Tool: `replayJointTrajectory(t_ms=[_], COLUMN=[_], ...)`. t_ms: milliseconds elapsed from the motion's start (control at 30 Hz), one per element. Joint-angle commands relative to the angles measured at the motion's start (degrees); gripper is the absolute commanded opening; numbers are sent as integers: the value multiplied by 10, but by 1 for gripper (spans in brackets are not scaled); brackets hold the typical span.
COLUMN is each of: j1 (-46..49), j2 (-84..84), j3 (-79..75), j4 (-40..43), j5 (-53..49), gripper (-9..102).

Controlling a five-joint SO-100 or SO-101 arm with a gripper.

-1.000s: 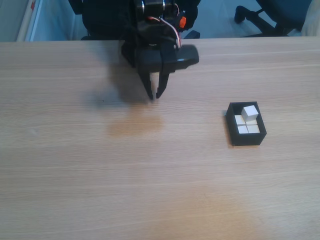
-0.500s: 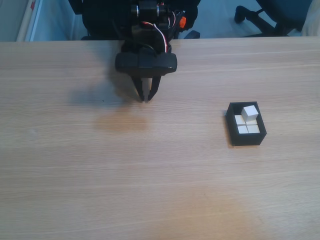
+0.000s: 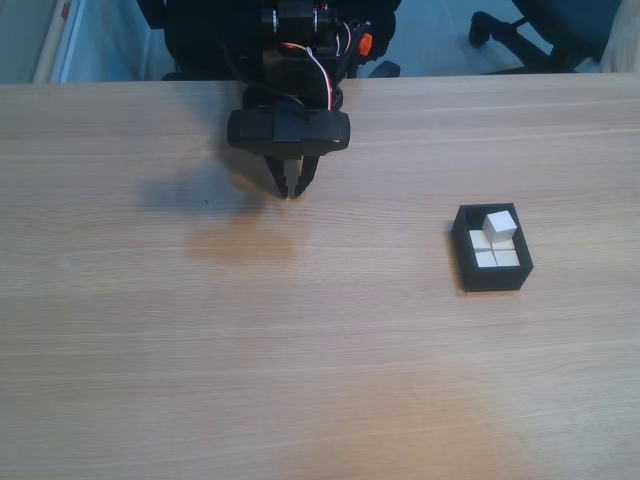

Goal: Pick blocks and place them in the box.

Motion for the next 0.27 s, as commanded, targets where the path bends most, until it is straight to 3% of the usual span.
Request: replayJointTrajectory(t_ms=[0,233], j1=[4,4], j2=[15,15], j3=[35,35], j4=[45,45], j5=[-4,-4], gripper=[0,1])
